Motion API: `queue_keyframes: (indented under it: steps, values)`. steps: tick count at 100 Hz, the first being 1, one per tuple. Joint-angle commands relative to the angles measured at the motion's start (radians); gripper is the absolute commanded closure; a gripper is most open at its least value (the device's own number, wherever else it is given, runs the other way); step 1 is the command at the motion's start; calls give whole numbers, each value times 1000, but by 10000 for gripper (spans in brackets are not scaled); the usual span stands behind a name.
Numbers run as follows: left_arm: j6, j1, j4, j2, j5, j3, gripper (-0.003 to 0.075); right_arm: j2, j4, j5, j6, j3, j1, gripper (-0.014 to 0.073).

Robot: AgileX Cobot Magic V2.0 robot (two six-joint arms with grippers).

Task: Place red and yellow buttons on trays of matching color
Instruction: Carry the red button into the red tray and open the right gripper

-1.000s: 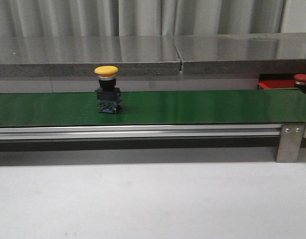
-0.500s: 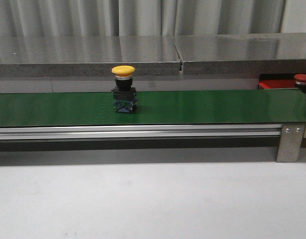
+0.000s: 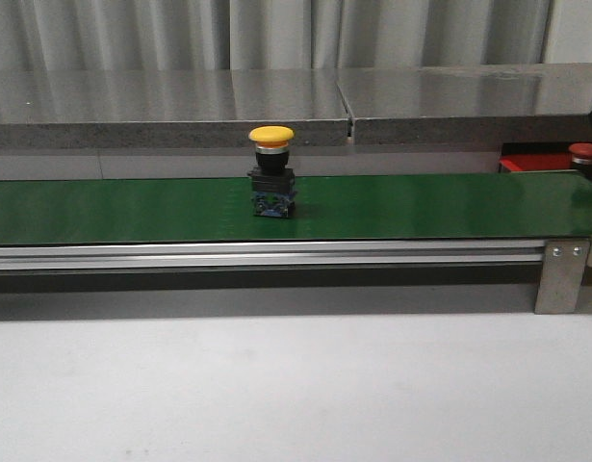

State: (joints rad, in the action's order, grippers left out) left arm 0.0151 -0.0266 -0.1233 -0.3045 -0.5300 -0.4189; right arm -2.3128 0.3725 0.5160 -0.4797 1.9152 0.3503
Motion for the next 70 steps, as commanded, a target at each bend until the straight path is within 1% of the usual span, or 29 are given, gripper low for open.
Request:
queue_keyframes:
  steps: [1, 15, 22, 29, 33, 36, 41, 48, 54, 70]
  values:
    - [-2, -7, -16, -8, 73, -27, 739, 57, 16, -51, -9, 35, 6, 576]
    - [-2, -7, -16, -8, 73, -27, 739, 53, 17, -50, -8, 35, 6, 567]
    - [-2, -7, -16, -8, 73, -27, 739, 53, 17, -50, -8, 35, 7, 513]
    - [-2, -7, -16, -8, 73, -27, 739, 53, 18, -50, -8, 35, 9, 414]
    - [-2, -7, -16, -8, 73, -27, 739, 53, 20, -49, -8, 35, 13, 326]
    - [-2, -7, -16, -8, 73, -27, 739, 53, 23, -49, -8, 35, 14, 286]
    - [-2, -7, -16, -8, 73, -27, 739, 54, 25, -50, -8, 35, 20, 182]
    - [-2, -7, -16, -8, 73, -27, 739, 57, 27, -50, -8, 35, 26, 91]
    - [-2, -7, -16, -8, 73, -27, 739, 60, 38, -50, -8, 35, 34, 64]
    - [-2, -7, -16, -8, 73, -27, 739, 62, 108, -21, -8, 62, 52, 64]
